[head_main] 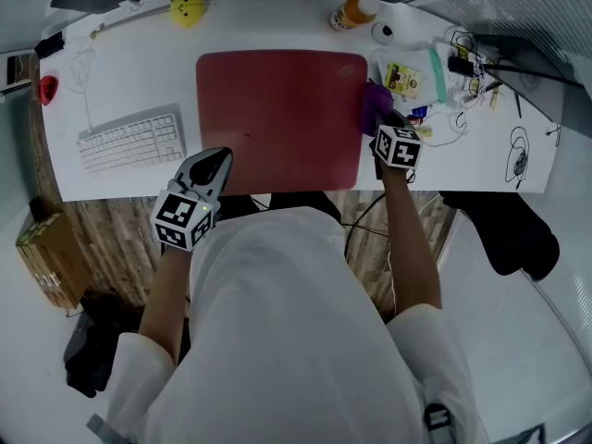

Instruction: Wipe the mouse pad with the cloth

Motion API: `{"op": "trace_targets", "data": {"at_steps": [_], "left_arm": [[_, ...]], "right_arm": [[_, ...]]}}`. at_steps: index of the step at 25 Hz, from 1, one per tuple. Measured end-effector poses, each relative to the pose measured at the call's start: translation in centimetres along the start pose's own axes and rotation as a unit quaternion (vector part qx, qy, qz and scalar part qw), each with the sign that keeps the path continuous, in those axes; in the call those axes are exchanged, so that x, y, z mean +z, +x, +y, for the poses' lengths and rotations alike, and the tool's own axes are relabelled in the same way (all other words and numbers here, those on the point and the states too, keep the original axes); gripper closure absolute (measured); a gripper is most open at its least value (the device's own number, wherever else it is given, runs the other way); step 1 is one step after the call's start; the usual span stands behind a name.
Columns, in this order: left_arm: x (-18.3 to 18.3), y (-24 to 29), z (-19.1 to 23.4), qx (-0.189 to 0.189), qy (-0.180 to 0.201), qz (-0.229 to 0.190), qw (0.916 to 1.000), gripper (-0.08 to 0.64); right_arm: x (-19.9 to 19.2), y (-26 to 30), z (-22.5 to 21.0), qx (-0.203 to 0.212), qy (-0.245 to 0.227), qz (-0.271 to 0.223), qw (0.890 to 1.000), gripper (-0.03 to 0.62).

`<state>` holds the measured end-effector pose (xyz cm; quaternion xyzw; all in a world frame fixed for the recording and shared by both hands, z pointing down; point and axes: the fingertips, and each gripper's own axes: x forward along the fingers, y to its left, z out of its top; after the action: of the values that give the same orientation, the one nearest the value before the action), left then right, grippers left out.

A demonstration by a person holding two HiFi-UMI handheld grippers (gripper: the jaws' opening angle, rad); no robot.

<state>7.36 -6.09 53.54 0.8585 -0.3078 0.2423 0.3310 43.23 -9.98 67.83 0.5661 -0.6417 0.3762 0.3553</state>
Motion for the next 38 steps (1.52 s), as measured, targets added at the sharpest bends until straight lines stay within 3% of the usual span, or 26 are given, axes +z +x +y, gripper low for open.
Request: {"op": "trace_targets", "data": {"at_steps": [8,15,22,38], "left_arm": [[-1.2,-2.9,2.9,0.022,-0.021,0.002,0.9995,0.538],[-3.0,-5.5,5.8,0.045,-0.048,-0.003,0.9978,0.538],[-4.5,-7.6,7.9,0.053,-0.069,-0.011,0.9961,0.538],[-6.1,-12.2,13.5,0.068,-0.093,-0.037,0.9927,0.538]], "right_arm": [[2.4,3.2,0.2,-0.109,0.039,0.02,0.993,0.506],[4.3,5.8,1.4,-0.152,0.058,0.027,0.986,0.506],[5.9,6.8,4.8,-0.136,0.034,0.023,0.99,0.506],[8.5,9.4,17.5,-0.072,-0.002,0.014,0.997,0.506]]}}
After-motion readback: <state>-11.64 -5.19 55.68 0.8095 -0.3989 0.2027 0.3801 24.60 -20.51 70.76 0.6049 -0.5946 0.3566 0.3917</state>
